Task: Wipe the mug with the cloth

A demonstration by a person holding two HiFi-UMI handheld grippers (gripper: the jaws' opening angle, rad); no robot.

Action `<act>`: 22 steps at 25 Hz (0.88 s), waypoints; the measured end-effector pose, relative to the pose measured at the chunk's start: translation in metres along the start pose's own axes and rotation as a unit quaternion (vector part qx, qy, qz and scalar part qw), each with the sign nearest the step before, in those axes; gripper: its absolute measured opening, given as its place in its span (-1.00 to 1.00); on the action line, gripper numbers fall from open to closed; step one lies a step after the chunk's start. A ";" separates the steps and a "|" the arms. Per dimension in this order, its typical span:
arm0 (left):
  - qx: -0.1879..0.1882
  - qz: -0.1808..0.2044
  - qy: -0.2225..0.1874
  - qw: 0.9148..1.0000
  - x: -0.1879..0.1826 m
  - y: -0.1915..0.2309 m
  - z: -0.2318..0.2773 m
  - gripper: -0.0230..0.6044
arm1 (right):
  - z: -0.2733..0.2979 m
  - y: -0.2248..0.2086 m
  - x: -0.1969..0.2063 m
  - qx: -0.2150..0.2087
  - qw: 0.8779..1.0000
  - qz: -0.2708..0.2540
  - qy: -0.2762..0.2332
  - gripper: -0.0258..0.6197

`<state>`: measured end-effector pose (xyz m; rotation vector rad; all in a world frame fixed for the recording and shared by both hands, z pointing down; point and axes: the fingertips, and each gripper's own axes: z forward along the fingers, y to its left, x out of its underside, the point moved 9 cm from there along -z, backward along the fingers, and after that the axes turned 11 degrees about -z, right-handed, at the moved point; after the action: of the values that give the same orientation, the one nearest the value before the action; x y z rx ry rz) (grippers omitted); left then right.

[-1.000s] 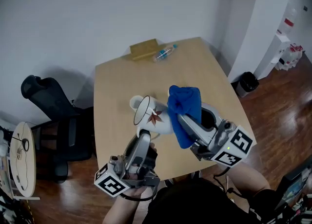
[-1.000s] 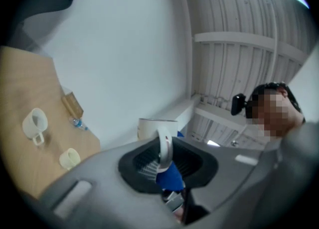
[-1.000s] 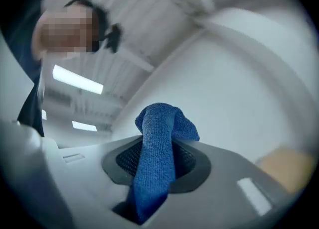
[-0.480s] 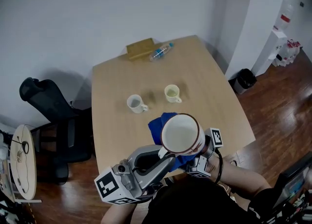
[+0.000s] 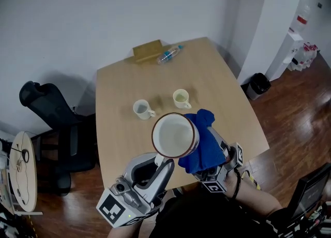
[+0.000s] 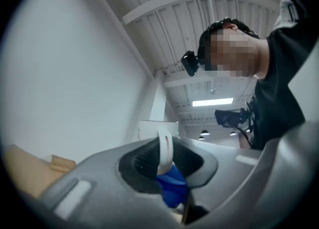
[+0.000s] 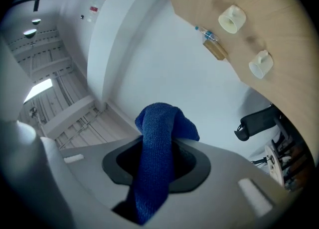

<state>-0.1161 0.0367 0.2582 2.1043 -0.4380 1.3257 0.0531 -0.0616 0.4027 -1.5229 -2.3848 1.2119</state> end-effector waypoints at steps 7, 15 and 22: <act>-0.006 -0.022 -0.012 1.000 0.026 -0.007 0.016 -0.74 | -0.002 -0.010 0.011 0.004 0.999 0.035 0.000 -0.55; -0.034 -0.046 -0.028 0.998 0.031 -0.005 0.013 -0.73 | -0.006 -0.013 0.004 0.012 0.999 0.033 -0.034 -0.55; -0.136 -0.011 -0.029 0.990 0.036 0.029 -0.005 -0.74 | -0.014 -0.011 -0.010 0.060 0.998 -0.017 0.015 -0.55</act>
<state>-0.1197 0.0187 0.3015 1.9180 -0.5833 1.1254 0.0561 -0.0633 0.4228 -1.4487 -2.2653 1.2904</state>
